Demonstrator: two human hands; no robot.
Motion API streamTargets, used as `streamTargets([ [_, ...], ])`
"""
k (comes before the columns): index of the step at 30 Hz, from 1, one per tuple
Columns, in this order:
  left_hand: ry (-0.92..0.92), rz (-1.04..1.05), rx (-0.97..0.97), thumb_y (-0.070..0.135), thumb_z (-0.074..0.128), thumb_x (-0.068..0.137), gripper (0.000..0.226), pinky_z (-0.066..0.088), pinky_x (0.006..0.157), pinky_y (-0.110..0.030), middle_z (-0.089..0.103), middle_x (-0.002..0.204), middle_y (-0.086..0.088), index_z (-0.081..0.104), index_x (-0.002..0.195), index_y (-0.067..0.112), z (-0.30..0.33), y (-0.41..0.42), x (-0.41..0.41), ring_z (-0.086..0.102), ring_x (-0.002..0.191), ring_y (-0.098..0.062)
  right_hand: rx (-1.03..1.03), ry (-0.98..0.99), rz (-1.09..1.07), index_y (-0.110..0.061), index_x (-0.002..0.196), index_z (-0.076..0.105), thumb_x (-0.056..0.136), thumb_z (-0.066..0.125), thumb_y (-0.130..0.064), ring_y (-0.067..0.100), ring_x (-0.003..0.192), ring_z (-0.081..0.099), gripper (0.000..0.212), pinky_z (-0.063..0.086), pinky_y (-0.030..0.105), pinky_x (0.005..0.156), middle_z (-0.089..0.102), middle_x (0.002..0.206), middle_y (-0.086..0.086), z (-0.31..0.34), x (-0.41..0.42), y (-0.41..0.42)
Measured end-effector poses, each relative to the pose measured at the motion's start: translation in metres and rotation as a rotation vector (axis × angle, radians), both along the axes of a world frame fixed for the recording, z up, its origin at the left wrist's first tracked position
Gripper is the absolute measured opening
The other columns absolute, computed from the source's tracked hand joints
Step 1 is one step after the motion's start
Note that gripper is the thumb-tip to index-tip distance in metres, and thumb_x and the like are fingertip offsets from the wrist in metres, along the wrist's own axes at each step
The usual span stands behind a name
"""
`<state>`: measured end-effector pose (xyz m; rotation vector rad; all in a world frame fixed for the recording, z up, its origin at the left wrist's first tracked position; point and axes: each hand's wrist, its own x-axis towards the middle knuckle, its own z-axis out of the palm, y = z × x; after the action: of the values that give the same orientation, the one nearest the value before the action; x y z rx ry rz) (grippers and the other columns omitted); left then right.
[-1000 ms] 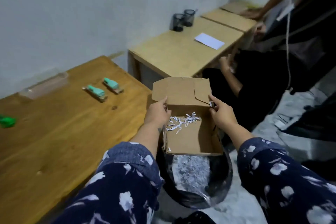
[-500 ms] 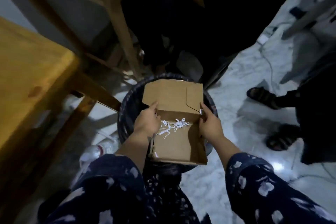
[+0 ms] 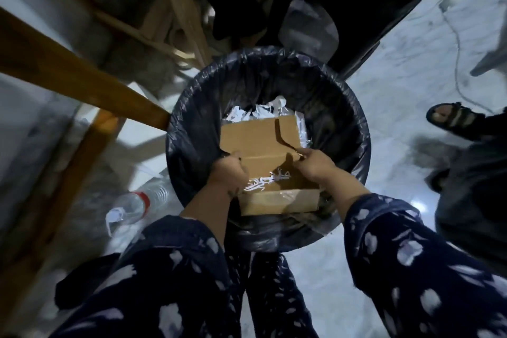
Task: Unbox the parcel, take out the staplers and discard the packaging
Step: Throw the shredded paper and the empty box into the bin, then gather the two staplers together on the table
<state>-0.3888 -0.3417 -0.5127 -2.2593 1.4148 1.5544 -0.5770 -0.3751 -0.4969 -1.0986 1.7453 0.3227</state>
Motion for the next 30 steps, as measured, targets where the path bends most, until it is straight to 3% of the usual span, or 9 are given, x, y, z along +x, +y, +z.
streamTargets([
  [4,0.083,0.0,0.023,0.008,0.045,0.095,0.045,0.044,0.09,-0.02,0.056,0.132,-0.009,0.045,0.14,0.014,0.065,-0.015,0.007,0.055,0.118,-0.025,-0.035,-0.014,0.064,-0.016,0.138,0.046,0.094,0.05,-0.025,0.028,0.111,0.058,0.045,0.041,0.024,0.084,0.056,0.133,0.015,0.068,0.012,-0.016],
  [7,0.079,0.029,-0.101,0.012,0.046,0.095,0.039,0.048,0.096,-0.031,0.059,0.13,-0.006,0.053,0.133,0.018,0.136,-0.025,0.014,0.058,0.115,-0.023,-0.111,-0.037,0.11,-0.017,0.136,0.048,0.094,0.05,-0.021,0.02,0.088,0.059,0.042,0.042,0.024,0.073,0.057,0.13,0.012,0.137,0.031,-0.025],
  [9,0.055,0.029,-0.173,0.019,0.043,0.097,0.034,0.049,0.093,-0.032,0.061,0.126,-0.007,0.055,0.13,0.019,0.188,-0.029,0.022,0.059,0.11,-0.025,-0.191,-0.063,0.137,-0.016,0.135,0.05,0.093,0.052,-0.022,0.024,0.104,0.06,0.042,0.045,0.026,0.084,0.055,0.134,0.01,0.186,0.044,-0.029],
  [11,0.041,0.044,-0.243,0.018,0.041,0.098,0.033,0.048,0.084,-0.024,0.062,0.12,-0.007,0.055,0.129,0.017,0.24,-0.03,0.032,0.059,0.106,-0.023,-0.262,-0.091,0.165,-0.015,0.134,0.051,0.094,0.053,-0.026,0.026,0.121,0.053,0.042,0.04,0.029,0.097,0.054,0.136,0.008,0.236,0.057,-0.032],
  [13,0.071,0.095,-0.285,0.015,0.041,0.099,0.031,0.043,0.073,-0.012,0.06,0.11,-0.005,0.055,0.126,0.013,0.289,-0.025,0.045,0.058,0.099,-0.019,-0.319,-0.1,0.234,-0.015,0.133,0.052,0.094,0.052,-0.026,0.025,0.123,0.052,0.041,0.04,0.029,0.098,0.054,0.137,0.007,0.283,0.07,-0.032],
  [18,0.014,0.21,-0.455,0.016,0.044,0.096,0.028,0.041,0.073,-0.022,0.065,0.111,-0.004,0.059,0.12,0.018,0.383,-0.002,0.093,0.058,0.087,-0.018,-0.418,-0.123,0.404,-0.014,0.131,0.053,0.095,0.051,-0.024,0.027,0.117,0.056,0.037,0.043,0.03,0.091,0.058,0.131,0.009,0.373,0.113,-0.032],
  [22,-0.083,0.347,-0.517,0.018,0.045,0.096,0.031,0.037,0.075,-0.019,0.064,0.113,-0.004,0.059,0.124,0.016,0.417,0.034,0.138,0.055,0.09,-0.015,-0.501,-0.169,0.527,-0.016,0.126,0.059,0.092,0.052,-0.023,0.024,0.113,0.058,0.036,0.044,0.027,0.087,0.059,0.128,0.005,0.415,0.166,-0.027],
  [26,-0.179,0.496,-0.508,0.017,0.048,0.095,0.031,0.038,0.092,-0.021,0.061,0.127,-0.006,0.061,0.124,0.016,0.429,0.078,0.195,0.056,0.116,-0.021,-0.516,-0.215,0.625,-0.017,0.133,0.054,0.093,0.048,-0.021,0.023,0.122,0.052,0.041,0.042,0.031,0.098,0.053,0.137,0.005,0.436,0.23,-0.01],
  [30,-0.268,0.572,-0.475,0.019,0.048,0.096,0.034,0.037,0.1,-0.024,0.056,0.135,-0.003,0.057,0.129,0.018,0.435,0.117,0.257,0.05,0.125,-0.021,-0.515,-0.237,0.71,-0.022,0.132,0.053,0.093,0.05,-0.024,0.023,0.118,0.054,0.04,0.044,0.034,0.099,0.055,0.133,0.005,0.445,0.295,0.007],
])
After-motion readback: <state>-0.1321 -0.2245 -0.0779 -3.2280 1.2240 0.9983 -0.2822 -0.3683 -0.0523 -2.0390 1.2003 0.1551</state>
